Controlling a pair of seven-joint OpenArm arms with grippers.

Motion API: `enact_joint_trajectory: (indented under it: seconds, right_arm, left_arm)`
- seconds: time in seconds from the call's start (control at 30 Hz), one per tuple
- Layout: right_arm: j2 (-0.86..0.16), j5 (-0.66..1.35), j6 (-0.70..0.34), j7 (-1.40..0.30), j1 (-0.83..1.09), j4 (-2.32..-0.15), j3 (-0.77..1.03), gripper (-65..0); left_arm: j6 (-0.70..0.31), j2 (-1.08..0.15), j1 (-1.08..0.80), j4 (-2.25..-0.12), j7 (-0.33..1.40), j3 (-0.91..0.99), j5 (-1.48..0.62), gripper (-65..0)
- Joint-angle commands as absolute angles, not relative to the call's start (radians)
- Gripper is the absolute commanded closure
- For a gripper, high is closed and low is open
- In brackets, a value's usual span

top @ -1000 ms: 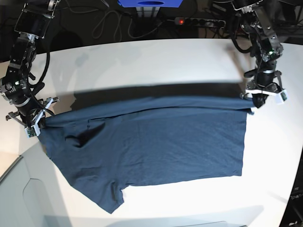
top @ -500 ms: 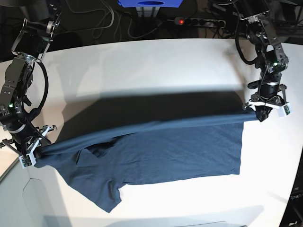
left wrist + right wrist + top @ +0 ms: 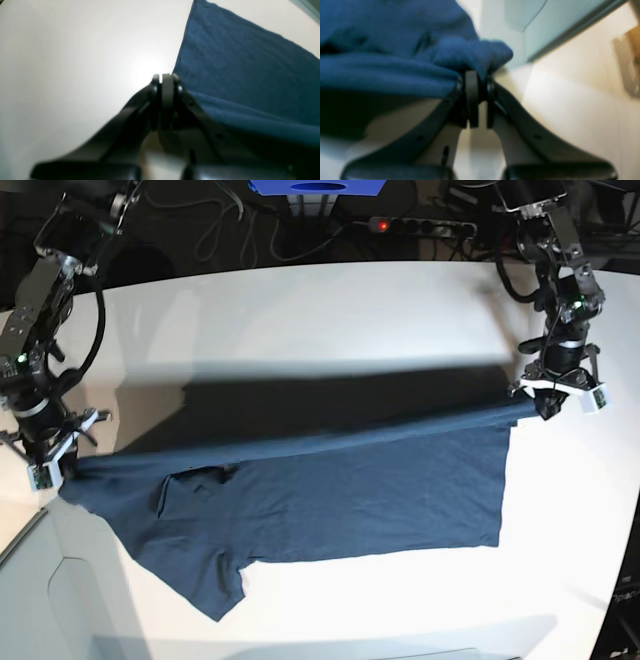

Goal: Fold the T-shirt properly
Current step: 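Lift the folded edge with both grippers and pull it back toward the robot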

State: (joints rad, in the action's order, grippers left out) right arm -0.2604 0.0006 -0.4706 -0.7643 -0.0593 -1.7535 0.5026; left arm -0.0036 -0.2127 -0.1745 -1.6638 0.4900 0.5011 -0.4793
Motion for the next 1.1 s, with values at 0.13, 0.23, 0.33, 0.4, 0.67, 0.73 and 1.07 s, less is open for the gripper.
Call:
enact_joint_trajectory:
  seconds: [0.13,0.23,0.33,0.4,0.67,0.73,1.07]
  right_arm:
    - [-0.272,0.007,-0.478,-0.742,-0.027,-1.788,0.522,-0.4]
    - [-0.246,0.025,-0.478,-0.742,0.001,-1.819,0.576,-0.4]
    - [-0.24,0.021,-0.478,-0.743,0.039,-1.819,0.59,-0.4]
    - [-0.243,0.024,-0.478,-0.743,0.082,-1.814,0.591,-0.4]
    - [-0.248,0.021,-0.478,-0.751,0.219,-1.814,0.587,-0.5]
    - [-0.255,0.021,-0.478,-0.751,0.245,-1.817,0.587,-0.5]
    - [-0.292,0.019,-0.478,-0.753,0.378,-1.819,0.587,-0.9]
  left_arm:
    - [-0.002,-0.223,-0.202,-1.695,0.461,0.504,-0.53,0.0]
    - [-0.002,-0.223,-0.246,-1.695,0.458,0.504,-0.598,0.0]
    - [-0.002,-0.223,-0.277,-1.695,0.458,0.504,-0.627,0.0]
    - [-0.002,-0.223,-0.311,-1.696,0.453,0.504,-0.631,0.0]
    - [-0.002,-0.183,-0.433,-1.727,0.453,0.509,-0.631,0.0]
    - [-0.002,-0.182,-0.475,-1.753,0.452,0.507,-0.631,0.0]
    - [-0.002,-0.182,-0.616,-1.863,0.452,0.509,-0.631,0.0]
